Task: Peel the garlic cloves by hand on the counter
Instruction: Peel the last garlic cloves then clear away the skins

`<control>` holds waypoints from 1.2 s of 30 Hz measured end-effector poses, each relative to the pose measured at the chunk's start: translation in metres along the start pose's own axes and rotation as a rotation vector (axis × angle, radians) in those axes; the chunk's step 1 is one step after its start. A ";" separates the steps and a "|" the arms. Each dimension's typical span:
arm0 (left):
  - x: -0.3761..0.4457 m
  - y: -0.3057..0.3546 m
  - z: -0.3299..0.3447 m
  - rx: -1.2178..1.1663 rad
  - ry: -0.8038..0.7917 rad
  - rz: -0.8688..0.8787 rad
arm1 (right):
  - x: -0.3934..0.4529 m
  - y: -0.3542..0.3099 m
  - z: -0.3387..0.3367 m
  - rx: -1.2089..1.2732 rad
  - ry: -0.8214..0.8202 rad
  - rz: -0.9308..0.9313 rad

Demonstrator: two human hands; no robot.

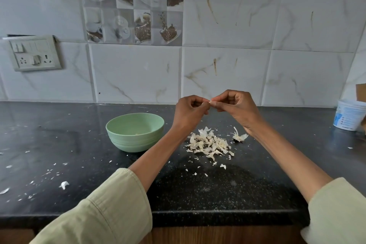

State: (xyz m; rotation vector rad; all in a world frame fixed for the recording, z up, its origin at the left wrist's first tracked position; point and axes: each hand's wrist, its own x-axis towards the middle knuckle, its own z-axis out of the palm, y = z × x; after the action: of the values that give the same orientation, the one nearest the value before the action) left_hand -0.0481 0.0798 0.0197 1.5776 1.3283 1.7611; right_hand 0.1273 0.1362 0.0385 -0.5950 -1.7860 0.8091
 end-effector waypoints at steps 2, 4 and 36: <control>0.000 0.000 0.001 0.002 0.016 -0.014 | 0.000 -0.001 0.002 -0.013 0.000 -0.014; 0.000 0.000 0.001 0.010 0.030 -0.019 | -0.001 -0.002 0.003 -0.028 -0.006 -0.031; 0.002 -0.004 0.000 0.080 -0.108 0.000 | 0.002 -0.002 -0.007 0.194 -0.027 0.173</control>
State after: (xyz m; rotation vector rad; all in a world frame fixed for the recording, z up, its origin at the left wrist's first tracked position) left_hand -0.0502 0.0834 0.0174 1.6900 1.3620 1.6168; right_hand 0.1330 0.1383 0.0430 -0.6176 -1.6720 1.0991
